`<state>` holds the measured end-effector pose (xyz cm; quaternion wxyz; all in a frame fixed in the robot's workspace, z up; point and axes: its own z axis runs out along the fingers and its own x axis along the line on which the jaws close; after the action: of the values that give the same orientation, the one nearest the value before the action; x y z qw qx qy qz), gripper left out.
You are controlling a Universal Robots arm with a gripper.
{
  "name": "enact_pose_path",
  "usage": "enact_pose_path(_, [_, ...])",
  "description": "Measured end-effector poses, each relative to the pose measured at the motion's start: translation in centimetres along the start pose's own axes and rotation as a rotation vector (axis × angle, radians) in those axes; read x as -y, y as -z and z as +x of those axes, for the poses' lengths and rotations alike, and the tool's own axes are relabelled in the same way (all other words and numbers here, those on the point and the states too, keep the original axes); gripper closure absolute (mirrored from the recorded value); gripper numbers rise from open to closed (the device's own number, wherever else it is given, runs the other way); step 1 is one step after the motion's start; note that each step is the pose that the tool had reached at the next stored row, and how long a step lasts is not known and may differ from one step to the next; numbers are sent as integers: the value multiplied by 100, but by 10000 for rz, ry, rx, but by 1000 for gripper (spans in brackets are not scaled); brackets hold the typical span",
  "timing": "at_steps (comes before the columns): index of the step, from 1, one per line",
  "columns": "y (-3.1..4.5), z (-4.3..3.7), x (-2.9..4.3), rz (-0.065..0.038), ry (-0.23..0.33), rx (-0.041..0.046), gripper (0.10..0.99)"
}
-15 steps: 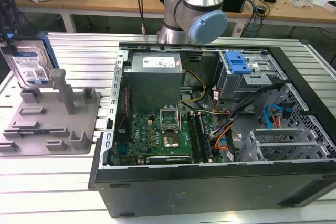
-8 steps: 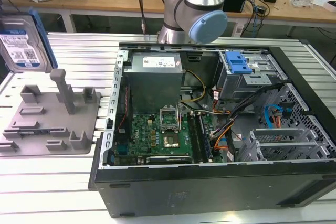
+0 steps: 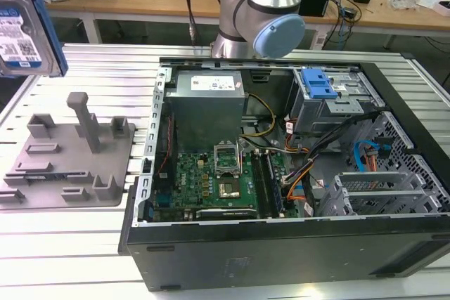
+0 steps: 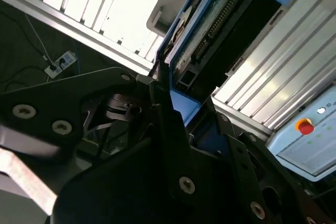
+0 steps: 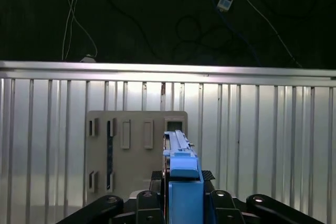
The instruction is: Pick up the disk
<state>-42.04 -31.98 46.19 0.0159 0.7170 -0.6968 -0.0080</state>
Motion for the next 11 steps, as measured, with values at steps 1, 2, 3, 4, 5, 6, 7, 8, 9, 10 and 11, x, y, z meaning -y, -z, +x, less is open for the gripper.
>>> enact_pose_path(1, [74,5,-2,-2,0,-1,718])
enact_pose_path(2, [141,8,-5,-1,0,0,718])
enact_pose_path(3, [192,10,-7,-2,0,2,718])
enact_pose_path(4, [238,11,-8,-3,0,5,718])
enact_pose_path(5, [251,11,-9,-2,0,9,718])
enact_pose_path(6, [251,12,-9,-1,1,8,718])
enact_pose_path(7, [251,12,-10,-2,1,7,718])
enact_pose_path(8, [251,12,-10,-2,1,7,718])
enact_pose_path(9, [251,12,-11,-2,1,7,718])
enact_pose_path(10, [251,12,-11,-2,1,7,718])
enact_pose_path(11, [251,12,-11,-1,1,8,718])
